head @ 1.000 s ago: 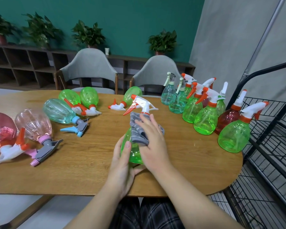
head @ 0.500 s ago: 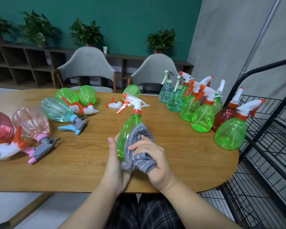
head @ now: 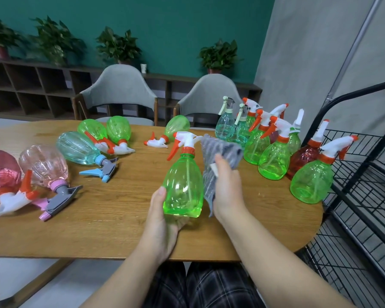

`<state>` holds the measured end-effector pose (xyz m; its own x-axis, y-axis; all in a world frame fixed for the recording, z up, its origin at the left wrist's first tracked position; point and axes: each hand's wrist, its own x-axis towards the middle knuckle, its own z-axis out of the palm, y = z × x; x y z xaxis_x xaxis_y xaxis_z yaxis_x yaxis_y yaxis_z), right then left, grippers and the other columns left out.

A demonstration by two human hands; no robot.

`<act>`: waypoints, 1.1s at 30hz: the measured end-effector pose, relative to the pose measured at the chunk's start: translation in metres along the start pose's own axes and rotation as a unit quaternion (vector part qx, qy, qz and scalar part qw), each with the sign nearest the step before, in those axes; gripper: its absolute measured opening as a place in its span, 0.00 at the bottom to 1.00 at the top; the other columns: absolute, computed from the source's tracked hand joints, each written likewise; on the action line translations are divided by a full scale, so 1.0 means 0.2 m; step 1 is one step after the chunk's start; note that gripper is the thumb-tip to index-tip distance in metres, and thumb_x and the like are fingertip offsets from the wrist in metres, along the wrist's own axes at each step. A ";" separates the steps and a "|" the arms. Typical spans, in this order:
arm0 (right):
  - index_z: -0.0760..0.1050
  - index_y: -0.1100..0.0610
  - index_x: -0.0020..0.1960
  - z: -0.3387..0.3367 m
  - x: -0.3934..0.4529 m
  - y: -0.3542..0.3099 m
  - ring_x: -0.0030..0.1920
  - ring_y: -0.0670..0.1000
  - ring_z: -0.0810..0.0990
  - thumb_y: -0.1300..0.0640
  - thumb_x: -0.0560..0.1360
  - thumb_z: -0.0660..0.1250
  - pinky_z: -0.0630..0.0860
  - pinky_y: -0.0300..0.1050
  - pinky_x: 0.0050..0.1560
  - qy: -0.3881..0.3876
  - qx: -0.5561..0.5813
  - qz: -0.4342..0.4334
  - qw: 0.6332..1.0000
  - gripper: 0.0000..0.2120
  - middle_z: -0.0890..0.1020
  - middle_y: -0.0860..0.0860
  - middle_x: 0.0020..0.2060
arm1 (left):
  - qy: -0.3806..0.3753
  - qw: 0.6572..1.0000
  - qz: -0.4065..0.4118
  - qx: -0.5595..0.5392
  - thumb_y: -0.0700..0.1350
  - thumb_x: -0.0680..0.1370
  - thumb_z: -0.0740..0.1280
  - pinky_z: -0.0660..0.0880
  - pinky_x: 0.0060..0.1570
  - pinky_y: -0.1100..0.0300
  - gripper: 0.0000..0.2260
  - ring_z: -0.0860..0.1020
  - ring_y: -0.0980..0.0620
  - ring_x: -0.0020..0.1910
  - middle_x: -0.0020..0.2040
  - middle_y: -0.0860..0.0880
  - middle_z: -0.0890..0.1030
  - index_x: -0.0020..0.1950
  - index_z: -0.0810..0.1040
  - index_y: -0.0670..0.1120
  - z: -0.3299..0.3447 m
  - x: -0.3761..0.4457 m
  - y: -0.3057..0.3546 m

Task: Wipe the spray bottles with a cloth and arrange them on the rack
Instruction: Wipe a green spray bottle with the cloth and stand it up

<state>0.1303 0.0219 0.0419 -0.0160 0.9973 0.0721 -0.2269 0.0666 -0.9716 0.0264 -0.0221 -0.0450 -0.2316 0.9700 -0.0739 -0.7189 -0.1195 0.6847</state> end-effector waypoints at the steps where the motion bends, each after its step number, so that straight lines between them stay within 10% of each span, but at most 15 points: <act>1: 0.76 0.57 0.51 0.03 -0.01 0.01 0.42 0.50 0.77 0.50 0.77 0.65 0.73 0.40 0.45 -0.037 -0.048 -0.030 0.998 0.11 0.79 0.49 0.39 | 0.000 1.000 0.000 0.007 0.61 0.72 0.67 0.81 0.44 0.50 0.33 0.81 0.45 0.52 0.64 0.38 0.78 0.71 0.69 0.44 0.01 -0.01 0.00; 6: 0.76 0.51 0.63 0.04 -0.06 0.13 0.70 0.38 0.59 0.62 0.69 0.55 0.51 0.29 0.70 -0.150 -0.263 -0.239 0.923 0.25 0.69 0.32 0.61 | -0.023 1.000 -0.005 0.020 0.52 0.82 0.55 0.79 0.48 0.49 0.19 0.81 0.49 0.53 0.62 0.42 0.81 0.69 0.73 0.47 0.01 0.00 0.01; 13: 0.79 0.47 0.49 -0.04 -0.08 0.23 0.70 0.42 0.68 0.57 0.61 0.54 0.57 0.52 0.73 -0.224 -0.244 -0.316 0.889 0.22 0.82 0.45 0.54 | -0.025 0.999 -0.021 0.004 0.51 0.83 0.51 0.80 0.49 0.52 0.19 0.82 0.50 0.54 0.59 0.43 0.82 0.66 0.75 0.46 0.02 -0.01 0.02; 19: 0.82 0.54 0.40 -0.08 -0.09 0.25 0.59 0.45 0.78 0.60 0.64 0.59 0.62 0.47 0.70 -0.260 -0.233 -0.362 0.865 0.13 0.85 0.48 0.45 | -0.016 0.999 -0.031 -0.010 0.65 0.74 0.65 0.80 0.51 0.53 0.35 0.77 0.43 0.64 0.66 0.39 0.77 0.73 0.69 0.43 0.00 0.00 0.03; 24: 0.76 0.61 0.33 -0.09 -0.06 0.15 0.36 0.54 0.78 0.52 0.64 0.65 0.75 0.43 0.43 -0.129 0.098 -0.084 0.983 0.11 0.80 0.54 0.29 | 0.016 0.999 -0.032 -0.034 0.59 0.59 0.82 0.80 0.41 0.49 0.48 0.82 0.43 0.55 0.63 0.39 0.79 0.73 0.67 0.45 -0.01 0.02 0.01; 27: 0.75 0.59 0.43 -0.10 0.03 0.07 0.40 0.56 0.79 0.55 0.79 0.58 0.75 0.47 0.45 0.062 0.234 0.107 0.964 0.11 0.81 0.55 0.35 | 0.016 0.999 -0.039 -0.032 0.57 0.66 0.76 0.80 0.33 0.56 0.37 0.84 0.49 0.44 0.56 0.43 0.82 0.69 0.70 0.44 0.01 0.00 0.02; 33: 0.74 0.59 0.53 0.00 0.06 0.04 0.49 0.60 0.81 0.51 0.77 0.63 0.77 0.55 0.53 0.025 0.025 0.045 0.998 0.12 0.80 0.56 0.44 | -0.025 0.999 -0.031 -0.001 0.53 0.70 0.65 0.81 0.37 0.54 0.20 0.83 0.47 0.47 0.55 0.42 0.83 0.59 0.78 0.44 0.03 -0.03 0.02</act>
<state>0.1287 0.0345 0.0348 0.0106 0.9995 -0.0284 -0.2755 -0.0244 -0.9610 0.0279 -0.0275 -0.0374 -0.1529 0.9851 -0.0792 -0.7321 -0.0591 0.6786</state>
